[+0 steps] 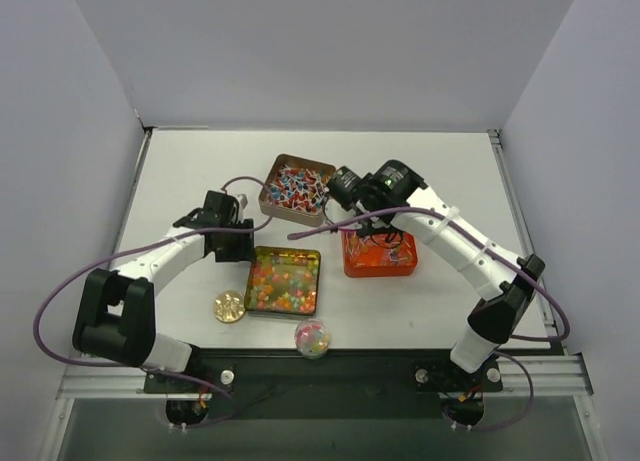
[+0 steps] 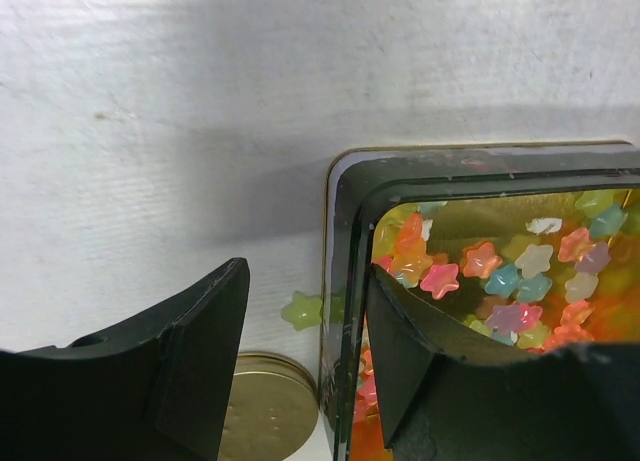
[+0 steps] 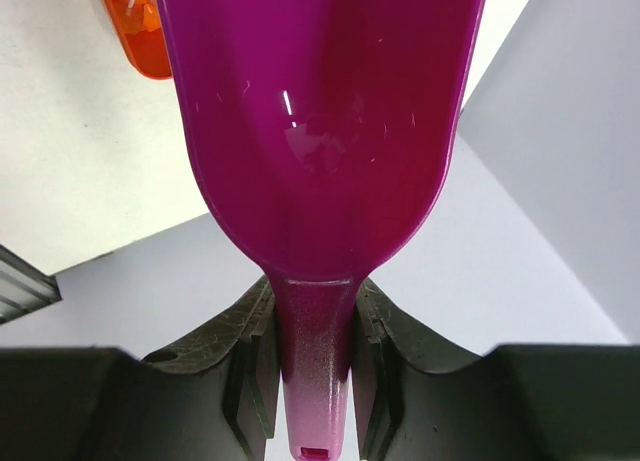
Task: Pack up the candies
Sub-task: Move the storage box to the center of the board.
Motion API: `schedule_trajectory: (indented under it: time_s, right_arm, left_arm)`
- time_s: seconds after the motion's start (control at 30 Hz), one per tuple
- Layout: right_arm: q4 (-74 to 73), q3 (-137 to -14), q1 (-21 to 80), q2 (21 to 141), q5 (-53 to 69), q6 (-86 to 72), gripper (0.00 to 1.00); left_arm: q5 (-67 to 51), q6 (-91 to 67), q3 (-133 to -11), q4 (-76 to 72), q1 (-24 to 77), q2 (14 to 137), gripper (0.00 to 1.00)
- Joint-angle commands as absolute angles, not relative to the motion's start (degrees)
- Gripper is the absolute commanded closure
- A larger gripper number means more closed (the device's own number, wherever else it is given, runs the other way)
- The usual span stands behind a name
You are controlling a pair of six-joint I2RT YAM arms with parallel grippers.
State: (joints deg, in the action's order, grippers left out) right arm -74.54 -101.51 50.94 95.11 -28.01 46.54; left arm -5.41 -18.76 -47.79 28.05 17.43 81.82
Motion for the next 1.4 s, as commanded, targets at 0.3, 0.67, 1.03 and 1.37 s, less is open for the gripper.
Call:
schedule_trajectory:
  time_s: [0.3,0.67,1.03,1.37]
  right_arm:
    - [-76.99,-117.42,41.05,102.3,-20.48,43.51,1.0]
    - [-76.11,-121.55,37.97,106.08,-17.4,43.68,1.0]
    - [-76.2,-121.46,36.21,106.17,-17.14,42.98,1.0]
    - [-76.2,-121.46,34.81,105.82,-17.84,42.63,1.0]
  left_arm:
    - [-1.23,-8.97,-59.49,30.94,5.55,89.03,0.41]
    - [1.93,-4.4,-64.07,31.29,2.99,92.02,0.41]
    - [0.18,5.35,-66.53,22.16,-2.55,95.89,0.41]
    - [-11.76,1.77,-82.61,26.7,-0.71,98.27,0.4]
